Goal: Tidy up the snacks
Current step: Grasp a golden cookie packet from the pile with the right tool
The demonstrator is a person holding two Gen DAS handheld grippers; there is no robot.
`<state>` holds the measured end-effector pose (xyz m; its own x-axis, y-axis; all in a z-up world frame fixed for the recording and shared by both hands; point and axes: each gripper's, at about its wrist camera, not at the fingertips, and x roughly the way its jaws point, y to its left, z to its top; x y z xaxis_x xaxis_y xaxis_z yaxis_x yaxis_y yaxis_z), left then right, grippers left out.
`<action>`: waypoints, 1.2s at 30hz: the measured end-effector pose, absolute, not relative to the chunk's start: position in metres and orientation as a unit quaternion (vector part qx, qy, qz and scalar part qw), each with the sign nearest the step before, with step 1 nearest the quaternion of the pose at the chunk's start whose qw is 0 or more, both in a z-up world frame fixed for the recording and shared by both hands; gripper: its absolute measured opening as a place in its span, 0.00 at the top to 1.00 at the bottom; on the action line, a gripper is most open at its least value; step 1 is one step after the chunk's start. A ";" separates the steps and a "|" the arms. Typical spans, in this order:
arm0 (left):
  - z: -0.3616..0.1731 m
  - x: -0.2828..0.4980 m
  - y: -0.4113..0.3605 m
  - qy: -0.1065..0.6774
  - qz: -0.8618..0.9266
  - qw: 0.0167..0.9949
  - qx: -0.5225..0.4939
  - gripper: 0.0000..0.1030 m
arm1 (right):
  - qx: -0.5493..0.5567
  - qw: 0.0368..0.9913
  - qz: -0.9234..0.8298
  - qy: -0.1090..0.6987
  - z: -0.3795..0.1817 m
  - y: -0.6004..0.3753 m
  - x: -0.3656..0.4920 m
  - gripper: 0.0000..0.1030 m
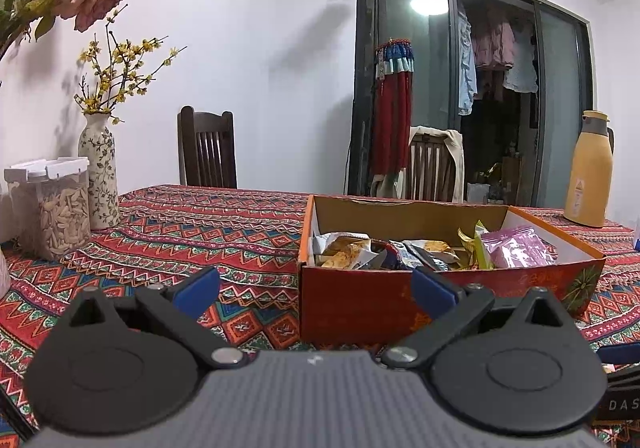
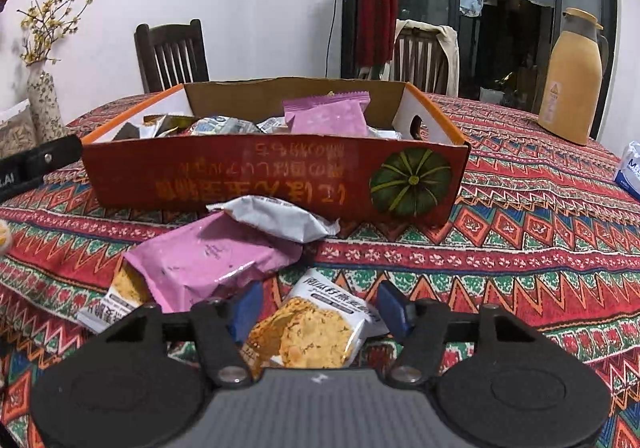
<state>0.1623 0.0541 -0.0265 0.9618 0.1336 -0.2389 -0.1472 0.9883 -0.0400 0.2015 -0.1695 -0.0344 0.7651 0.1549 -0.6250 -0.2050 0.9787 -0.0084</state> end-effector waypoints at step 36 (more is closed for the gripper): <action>-0.027 0.164 0.057 0.126 0.078 0.988 -0.034 0.00 | -0.024 0.958 0.096 0.269 -0.046 -0.190 0.156 0.48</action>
